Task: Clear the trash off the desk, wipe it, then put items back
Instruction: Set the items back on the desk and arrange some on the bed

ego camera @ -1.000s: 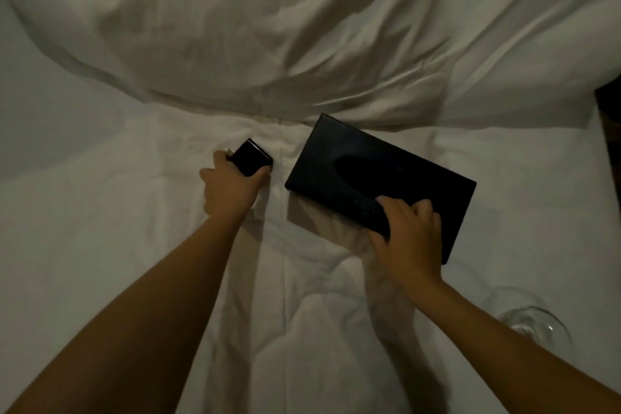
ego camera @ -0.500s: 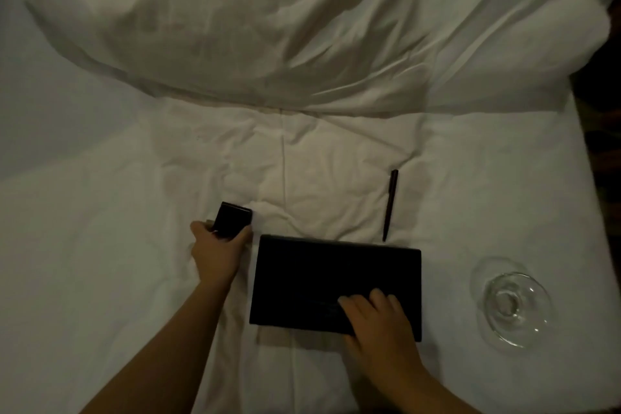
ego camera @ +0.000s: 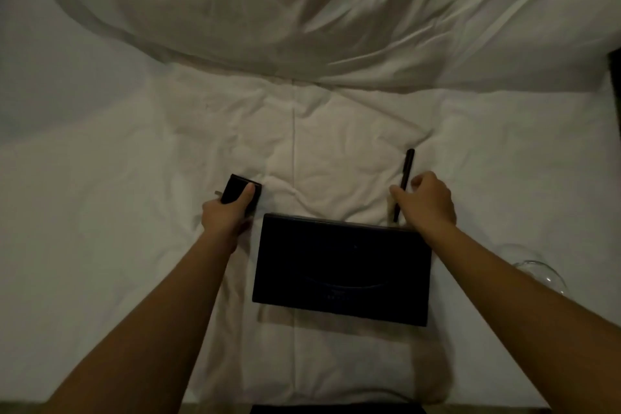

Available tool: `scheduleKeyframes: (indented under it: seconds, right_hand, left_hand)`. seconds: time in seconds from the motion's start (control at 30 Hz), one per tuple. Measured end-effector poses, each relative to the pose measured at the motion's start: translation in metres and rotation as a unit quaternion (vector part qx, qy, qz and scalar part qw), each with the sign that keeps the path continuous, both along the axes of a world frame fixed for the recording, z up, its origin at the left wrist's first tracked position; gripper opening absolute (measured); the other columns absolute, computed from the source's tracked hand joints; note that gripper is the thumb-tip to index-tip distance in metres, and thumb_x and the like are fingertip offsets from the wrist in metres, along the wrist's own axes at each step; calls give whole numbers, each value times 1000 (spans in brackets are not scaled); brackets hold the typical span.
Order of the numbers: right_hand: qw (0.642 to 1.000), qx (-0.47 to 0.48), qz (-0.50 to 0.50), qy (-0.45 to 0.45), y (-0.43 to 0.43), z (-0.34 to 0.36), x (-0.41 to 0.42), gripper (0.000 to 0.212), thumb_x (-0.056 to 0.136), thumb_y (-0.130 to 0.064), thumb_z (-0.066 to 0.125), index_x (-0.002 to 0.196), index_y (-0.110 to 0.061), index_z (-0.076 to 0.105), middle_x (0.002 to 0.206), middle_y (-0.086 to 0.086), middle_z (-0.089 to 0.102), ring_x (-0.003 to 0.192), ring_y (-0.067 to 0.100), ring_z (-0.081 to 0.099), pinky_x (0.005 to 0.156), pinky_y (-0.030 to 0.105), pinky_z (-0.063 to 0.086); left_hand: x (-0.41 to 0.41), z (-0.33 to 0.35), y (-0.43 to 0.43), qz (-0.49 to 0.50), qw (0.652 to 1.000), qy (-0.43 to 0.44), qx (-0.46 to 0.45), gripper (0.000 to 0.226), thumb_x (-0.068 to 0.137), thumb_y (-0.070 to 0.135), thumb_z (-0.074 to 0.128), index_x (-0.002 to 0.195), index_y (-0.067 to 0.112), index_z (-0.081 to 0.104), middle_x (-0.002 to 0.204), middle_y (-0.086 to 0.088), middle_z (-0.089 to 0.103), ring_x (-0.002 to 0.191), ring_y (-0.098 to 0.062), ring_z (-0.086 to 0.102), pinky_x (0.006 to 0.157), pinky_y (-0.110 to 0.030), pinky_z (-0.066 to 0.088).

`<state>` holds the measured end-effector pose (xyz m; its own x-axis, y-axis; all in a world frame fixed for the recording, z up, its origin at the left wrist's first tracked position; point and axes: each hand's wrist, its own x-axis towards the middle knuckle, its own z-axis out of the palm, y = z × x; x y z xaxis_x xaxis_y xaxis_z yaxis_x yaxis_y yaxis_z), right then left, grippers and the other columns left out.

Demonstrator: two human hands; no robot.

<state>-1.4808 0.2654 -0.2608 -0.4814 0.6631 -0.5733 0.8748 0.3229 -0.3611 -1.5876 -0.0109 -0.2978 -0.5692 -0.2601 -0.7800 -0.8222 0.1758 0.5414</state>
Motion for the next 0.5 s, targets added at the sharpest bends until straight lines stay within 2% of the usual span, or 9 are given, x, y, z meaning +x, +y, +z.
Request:
scheduleKeyframes:
  seconds: [0.07,0.17,0.27,0.37,0.43,0.5]
  right_hand:
    - [1000,10,10,-16,-1,-6,-3,40,88,-37,60,113,-8,49,118,12,54,103,31,54,73,32,39]
    - [999,27,25,-26,-5,-14,-4,26,92,-28,56,106,-7,52,112,14,58,93,28,55,70,30,39]
    - [1000,11,-21,20,-4,-12,-2,20,94,-21,51,104,-4,53,108,16,60,86,27,54,70,31,41]
    - [996,20,-61,69,8,-3,3,15,94,-17,49,103,-4,52,109,18,60,95,34,57,75,33,42]
    - [994,29,-66,86,15,6,16,12,94,-13,48,102,-5,52,108,19,61,96,35,57,76,34,41]
    - [992,37,-68,100,20,15,36,11,95,-10,47,102,-3,52,107,21,60,96,36,56,76,35,40]
  left_hand:
    - [-1,-3,1,-1,1000,5,5,47,75,30,80,102,-2,58,100,-14,63,78,-22,62,59,-30,55]
    - [6,-4,0,3,998,45,-35,72,62,35,88,113,-2,53,108,-13,62,92,-26,63,83,-41,55]
    - [17,5,-4,-2,995,75,-69,66,70,29,84,116,12,41,119,-10,55,105,-24,58,95,-41,50]
    - [20,27,-6,-45,985,147,-75,55,78,25,78,118,14,43,117,-8,55,105,-24,58,92,-35,50]
    - [22,44,-9,-113,970,204,-63,45,79,23,77,112,19,46,111,-3,58,103,-22,60,85,-31,50]
    - [29,62,-7,-195,951,237,-22,45,75,28,80,108,23,51,108,0,61,100,-17,61,87,-31,51]
